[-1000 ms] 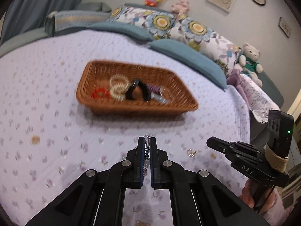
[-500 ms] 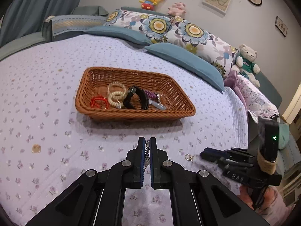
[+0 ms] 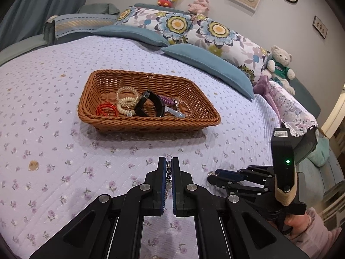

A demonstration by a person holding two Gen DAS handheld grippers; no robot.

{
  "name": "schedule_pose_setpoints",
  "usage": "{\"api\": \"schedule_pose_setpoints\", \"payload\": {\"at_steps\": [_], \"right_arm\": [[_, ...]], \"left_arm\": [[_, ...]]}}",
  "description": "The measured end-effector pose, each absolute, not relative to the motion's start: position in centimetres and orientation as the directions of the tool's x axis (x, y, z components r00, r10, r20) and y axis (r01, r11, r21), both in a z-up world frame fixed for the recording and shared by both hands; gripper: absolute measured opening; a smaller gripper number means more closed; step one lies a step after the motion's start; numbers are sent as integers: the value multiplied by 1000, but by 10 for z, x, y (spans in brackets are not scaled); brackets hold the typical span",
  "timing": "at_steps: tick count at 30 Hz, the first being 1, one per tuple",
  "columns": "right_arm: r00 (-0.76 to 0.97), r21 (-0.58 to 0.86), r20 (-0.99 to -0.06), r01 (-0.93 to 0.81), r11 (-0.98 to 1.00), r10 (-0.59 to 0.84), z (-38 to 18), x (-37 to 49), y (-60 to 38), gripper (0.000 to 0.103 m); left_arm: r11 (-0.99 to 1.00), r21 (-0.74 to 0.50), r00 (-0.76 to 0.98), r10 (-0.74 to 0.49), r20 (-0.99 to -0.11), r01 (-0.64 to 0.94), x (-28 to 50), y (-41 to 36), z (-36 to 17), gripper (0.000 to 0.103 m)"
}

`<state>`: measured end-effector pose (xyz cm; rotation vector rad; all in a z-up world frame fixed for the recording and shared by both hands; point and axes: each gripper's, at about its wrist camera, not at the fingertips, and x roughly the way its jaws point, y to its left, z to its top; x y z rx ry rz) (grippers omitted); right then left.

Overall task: Organize jewelry
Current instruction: 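Carry the charm bracelet and ring into the wicker basket and open both tools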

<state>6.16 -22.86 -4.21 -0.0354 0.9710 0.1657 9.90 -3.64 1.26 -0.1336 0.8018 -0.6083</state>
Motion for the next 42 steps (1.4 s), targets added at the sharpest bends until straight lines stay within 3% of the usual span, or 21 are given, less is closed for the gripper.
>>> {"api": "schedule_pose_setpoints", "payload": {"at_steps": [12,20,30,37,39,40,42], "right_arm": [[663,84,-729,-161,983,170,18,59,-236,20],[752,76,-642,-128,989,147,68,121,-240,20],[693,131,-709,-51,990,130,30,212,-253,20],[647,171,-746,-43,984,158,6,224,-259,20],[645,187,-747,-33,982,164,3,225,-262,24],[645,196,-746,-30,980,169,3,225,-265,33],[656,209,-734,-26,978,174,7,222,-268,43]], "left_arm": [[818,-321,564,-565,-602,476,111,-36,42,4],[829,-263,634,-550,-544,494,167,-48,83,4],[880,-296,634,-474,-611,372,257,-37,37,4],[890,-309,592,-453,-667,334,276,-40,3,4],[894,-300,580,-445,-682,333,276,-42,-2,11],[894,-298,575,-444,-687,334,275,-44,-1,16],[897,-293,581,-438,-685,331,273,-43,2,53]]}}
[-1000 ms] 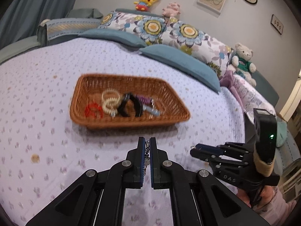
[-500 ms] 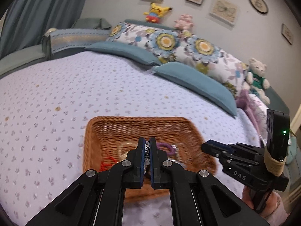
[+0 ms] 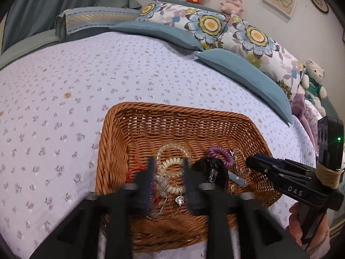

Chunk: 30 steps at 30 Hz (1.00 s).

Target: Organize jewelry

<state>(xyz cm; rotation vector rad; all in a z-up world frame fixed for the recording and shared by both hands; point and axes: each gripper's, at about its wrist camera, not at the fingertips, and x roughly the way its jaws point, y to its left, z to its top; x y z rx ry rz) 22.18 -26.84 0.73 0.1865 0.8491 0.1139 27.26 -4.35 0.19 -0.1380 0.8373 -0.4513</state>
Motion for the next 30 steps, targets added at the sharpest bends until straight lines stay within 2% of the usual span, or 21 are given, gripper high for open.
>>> {"api": "schedule_pose_setpoints", "payload": {"at_steps": [2,10,12,14,16,18,22,25,30], "right_arm": [[669,207,-722,-31,978,174,13,218,-270,43],[728,195,-666,-40,980,163,56,166,-263,43],[746,183,-644,-62,981,167,66,139,-255,44],[766,134,-630,-54,989,128,72,109,-246,50],[788,95,-608,-46,994,95,74,80,-239,59],[816,62,-576,-22,998,54,72,53,-235,61],[858,0,-513,30,1000,-26,68,22,-233,62],[869,41,-495,43,998,-17,71,23,-242,62],[857,29,-514,50,998,-28,57,28,-243,62]], "left_arm": [[905,-273,618,-422,-664,325,266,-42,10,63],[911,-230,680,-409,-609,342,209,-41,59,63],[920,-208,707,-388,-590,332,179,-40,72,67],[926,-196,723,-374,-581,321,152,-40,79,72],[935,-185,734,-351,-582,301,127,-38,79,74],[938,-195,735,-347,-583,288,103,-33,74,74],[960,-190,775,-280,-567,208,76,-21,62,74],[971,-154,799,-240,-552,185,67,-17,58,74],[972,-171,799,-230,-556,161,67,-10,44,74]]}}
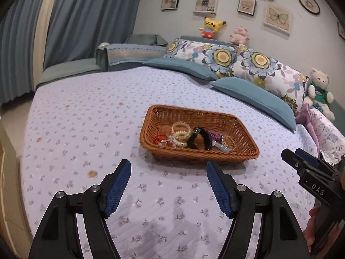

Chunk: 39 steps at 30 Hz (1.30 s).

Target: Organize jewelry

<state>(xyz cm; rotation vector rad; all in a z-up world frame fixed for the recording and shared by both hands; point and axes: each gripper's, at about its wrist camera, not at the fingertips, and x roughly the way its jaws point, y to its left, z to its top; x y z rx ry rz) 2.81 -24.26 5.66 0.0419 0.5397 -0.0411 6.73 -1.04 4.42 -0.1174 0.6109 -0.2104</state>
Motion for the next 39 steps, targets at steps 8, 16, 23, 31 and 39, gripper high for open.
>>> {"api": "schedule_pose_setpoints", "payload": {"at_steps": [8,16,23,31,39], "right_arm": [[839,6,-543,34,999,-26,43,37,-240,62],[818,48,-576,26,998,7,33,44,-248,62],[809,45,-588,23,999,8,32,47,-247,62],[803,54,-596,19,998,17,31,48,-248,62],[802,56,-597,20,998,18,31,49,-249,62]], "left_arm": [[983,-89,780,-183,-598,162,75,-29,23,74],[990,-68,784,-139,-605,123,75,-27,18,74],[989,-56,775,-142,-616,136,77,-28,17,74],[988,-55,773,-145,-618,142,76,-28,17,74],[987,-69,766,-154,-624,143,78,-25,16,74]]}}
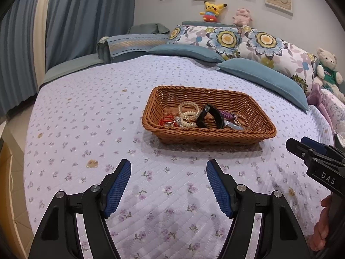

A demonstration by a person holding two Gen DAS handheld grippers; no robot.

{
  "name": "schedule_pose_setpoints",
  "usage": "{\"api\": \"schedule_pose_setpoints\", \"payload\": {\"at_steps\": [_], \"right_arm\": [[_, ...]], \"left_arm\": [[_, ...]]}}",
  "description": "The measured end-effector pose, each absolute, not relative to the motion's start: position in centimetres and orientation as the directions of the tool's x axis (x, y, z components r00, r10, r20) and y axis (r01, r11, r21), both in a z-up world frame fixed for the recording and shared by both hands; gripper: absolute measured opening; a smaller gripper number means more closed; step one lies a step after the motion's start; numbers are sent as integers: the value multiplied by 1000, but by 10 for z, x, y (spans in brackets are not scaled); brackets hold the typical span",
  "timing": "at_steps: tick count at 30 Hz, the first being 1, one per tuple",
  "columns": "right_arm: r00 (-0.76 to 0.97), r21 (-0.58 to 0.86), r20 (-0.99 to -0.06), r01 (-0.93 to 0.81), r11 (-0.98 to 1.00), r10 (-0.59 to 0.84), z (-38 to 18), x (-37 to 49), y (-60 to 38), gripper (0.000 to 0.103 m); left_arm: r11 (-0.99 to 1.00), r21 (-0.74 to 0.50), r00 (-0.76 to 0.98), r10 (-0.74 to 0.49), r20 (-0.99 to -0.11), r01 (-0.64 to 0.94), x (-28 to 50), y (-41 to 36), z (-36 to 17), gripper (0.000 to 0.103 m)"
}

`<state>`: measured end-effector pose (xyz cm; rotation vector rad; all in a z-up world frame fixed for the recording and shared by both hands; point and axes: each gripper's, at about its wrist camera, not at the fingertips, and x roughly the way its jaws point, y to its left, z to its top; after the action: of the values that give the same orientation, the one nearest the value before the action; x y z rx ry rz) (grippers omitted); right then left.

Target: Organize jewelry

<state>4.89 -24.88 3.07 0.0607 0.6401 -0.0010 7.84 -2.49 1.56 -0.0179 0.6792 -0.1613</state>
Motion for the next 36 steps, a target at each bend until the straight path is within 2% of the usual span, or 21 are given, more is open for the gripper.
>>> {"api": "schedule_pose_setpoints", "payload": {"at_steps": [36], "right_arm": [[795,54,-606,9,998,25,29,49,-246,62]], "left_arm": [[989,-72,767,-148,-625,132,79,-23,15,74]]}}
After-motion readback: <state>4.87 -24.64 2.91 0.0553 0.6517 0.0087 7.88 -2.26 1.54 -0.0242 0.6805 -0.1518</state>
